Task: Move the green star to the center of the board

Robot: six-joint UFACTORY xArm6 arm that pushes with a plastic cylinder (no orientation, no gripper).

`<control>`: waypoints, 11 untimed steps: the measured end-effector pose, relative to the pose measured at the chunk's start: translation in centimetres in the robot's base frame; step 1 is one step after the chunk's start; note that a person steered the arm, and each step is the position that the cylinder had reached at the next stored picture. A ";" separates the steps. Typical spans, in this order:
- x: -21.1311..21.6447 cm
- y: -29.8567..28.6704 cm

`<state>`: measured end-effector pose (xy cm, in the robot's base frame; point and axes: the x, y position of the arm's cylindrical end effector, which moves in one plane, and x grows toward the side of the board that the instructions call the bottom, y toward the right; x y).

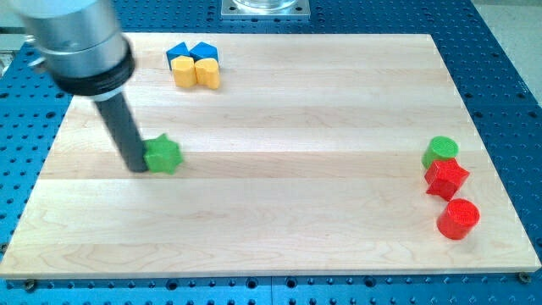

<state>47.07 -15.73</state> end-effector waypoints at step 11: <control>-5.9 15.7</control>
